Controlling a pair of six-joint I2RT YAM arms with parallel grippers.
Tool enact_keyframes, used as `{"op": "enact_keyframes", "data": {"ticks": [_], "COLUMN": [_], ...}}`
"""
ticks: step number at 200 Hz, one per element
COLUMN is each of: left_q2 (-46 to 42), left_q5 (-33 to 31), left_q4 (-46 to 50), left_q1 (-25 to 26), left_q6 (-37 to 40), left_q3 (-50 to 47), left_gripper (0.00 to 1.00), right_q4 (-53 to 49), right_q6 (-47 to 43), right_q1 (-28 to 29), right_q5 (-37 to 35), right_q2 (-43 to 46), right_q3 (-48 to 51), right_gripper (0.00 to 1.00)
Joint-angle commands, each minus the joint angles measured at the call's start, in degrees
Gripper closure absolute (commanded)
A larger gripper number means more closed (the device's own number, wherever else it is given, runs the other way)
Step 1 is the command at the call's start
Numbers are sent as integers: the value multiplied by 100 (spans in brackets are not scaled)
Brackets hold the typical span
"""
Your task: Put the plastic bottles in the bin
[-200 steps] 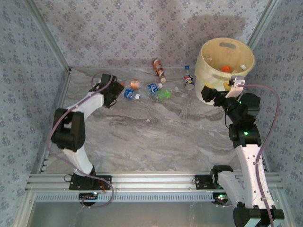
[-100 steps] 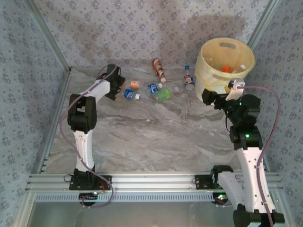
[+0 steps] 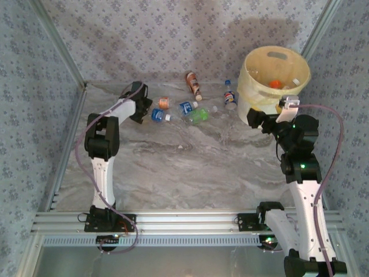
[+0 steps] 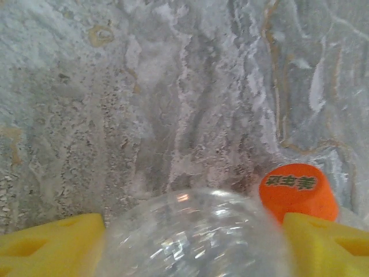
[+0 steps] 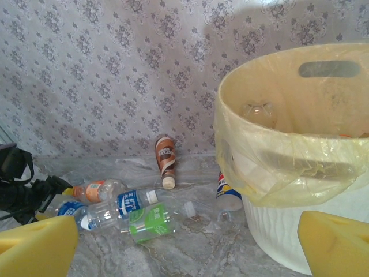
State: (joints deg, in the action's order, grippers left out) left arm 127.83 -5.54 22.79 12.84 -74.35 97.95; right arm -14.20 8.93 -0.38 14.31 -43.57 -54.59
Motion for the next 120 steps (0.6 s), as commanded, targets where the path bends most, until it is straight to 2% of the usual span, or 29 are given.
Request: {"op": "enact_keyframes", "data": {"ticks": [1,22,66,120], "left_q2": [139,82,-448,-1664], "left_q5": [197,294,191,184], "left_q4": [-276,-443,-902,-1927], "left_q1": [26,17,8,12], "left_q6": [-329,-63,507,1390], "left_q3": [-207,-269,-653,-1933], "left_gripper": [24,29,30,37], "right_q4": [-140,-162,-141,61], "right_q6": [-90,-84,2,334], "right_q1": [46,41,78,303], "right_q5": [-42,-51,-95,227], "right_q2": [93,116,143,330], "right_q3": [-166,-166,-74,330], "right_gripper": [0,0,0,0]}}
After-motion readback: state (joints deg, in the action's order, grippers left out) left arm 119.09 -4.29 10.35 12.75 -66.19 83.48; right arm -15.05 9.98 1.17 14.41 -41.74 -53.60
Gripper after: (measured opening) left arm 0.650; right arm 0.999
